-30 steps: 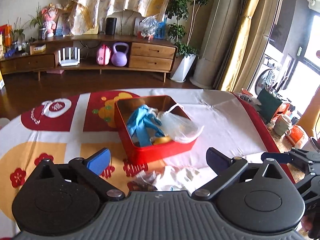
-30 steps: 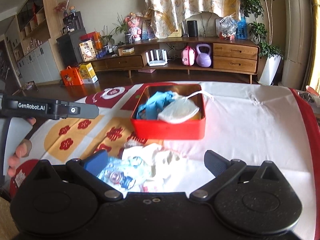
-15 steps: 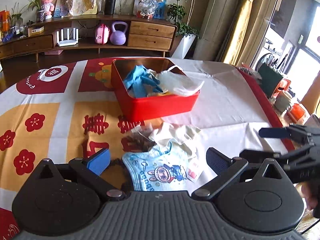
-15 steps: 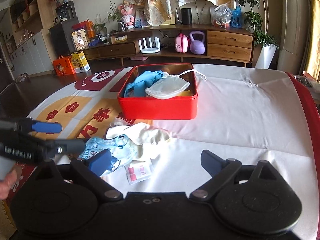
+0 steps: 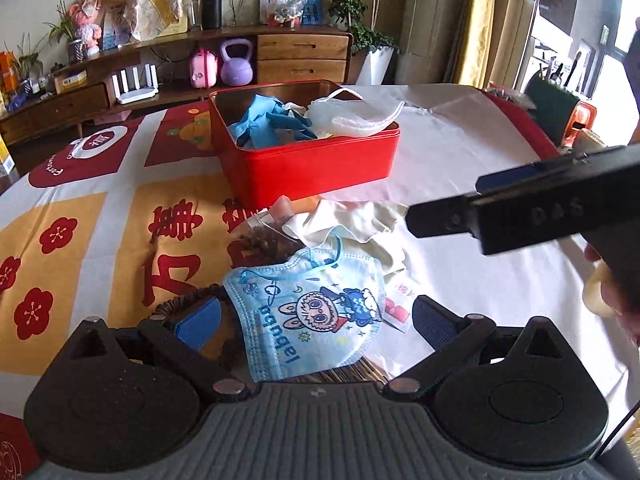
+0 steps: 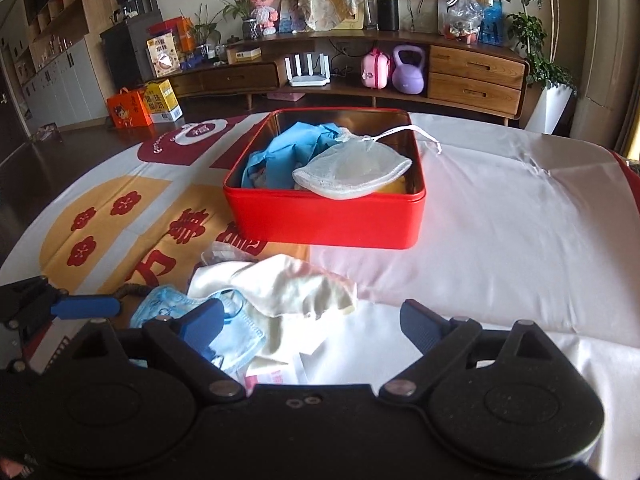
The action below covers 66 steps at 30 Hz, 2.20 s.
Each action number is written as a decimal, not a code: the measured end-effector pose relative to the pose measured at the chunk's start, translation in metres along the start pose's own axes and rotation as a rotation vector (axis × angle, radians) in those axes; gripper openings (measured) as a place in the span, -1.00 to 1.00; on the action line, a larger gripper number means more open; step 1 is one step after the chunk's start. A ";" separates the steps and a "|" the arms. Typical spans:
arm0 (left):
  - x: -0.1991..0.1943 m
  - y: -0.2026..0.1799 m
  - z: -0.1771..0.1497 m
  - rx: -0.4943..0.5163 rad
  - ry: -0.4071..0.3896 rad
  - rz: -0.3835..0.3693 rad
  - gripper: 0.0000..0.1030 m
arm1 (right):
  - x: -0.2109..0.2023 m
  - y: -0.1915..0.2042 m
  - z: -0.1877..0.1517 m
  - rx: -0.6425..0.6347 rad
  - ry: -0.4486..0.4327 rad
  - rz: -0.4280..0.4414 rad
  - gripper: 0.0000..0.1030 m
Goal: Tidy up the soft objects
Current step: 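Close the left gripper on the blue printed mask while the right gripper grasps the white cloth, then carry the mask with the left gripper to the tin while the right gripper carries the cloth there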
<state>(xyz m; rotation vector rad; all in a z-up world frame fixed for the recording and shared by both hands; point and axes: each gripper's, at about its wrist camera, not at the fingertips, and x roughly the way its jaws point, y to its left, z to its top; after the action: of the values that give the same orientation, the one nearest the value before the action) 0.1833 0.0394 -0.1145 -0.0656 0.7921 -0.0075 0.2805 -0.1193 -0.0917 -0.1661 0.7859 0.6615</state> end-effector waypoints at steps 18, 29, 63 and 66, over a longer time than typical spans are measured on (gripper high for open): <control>0.029 -0.004 -0.008 0.026 0.000 0.034 0.97 | 0.073 -0.014 0.005 0.073 0.076 -0.013 0.25; 0.027 -0.007 -0.011 0.052 -0.017 0.042 0.61 | 0.067 -0.003 0.003 0.014 0.047 -0.026 -0.79; -0.031 0.008 0.013 -0.042 -0.141 -0.079 -0.61 | -0.059 -0.010 0.011 0.091 -0.231 0.012 -0.90; -0.040 0.010 0.021 -0.053 -0.151 -0.086 -0.61 | -0.070 -0.012 0.019 0.092 -0.247 0.011 -0.90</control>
<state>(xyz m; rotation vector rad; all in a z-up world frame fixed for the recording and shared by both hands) 0.1704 0.0521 -0.0721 -0.1484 0.6382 -0.0623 0.2627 -0.1564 -0.0306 0.0041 0.5787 0.6413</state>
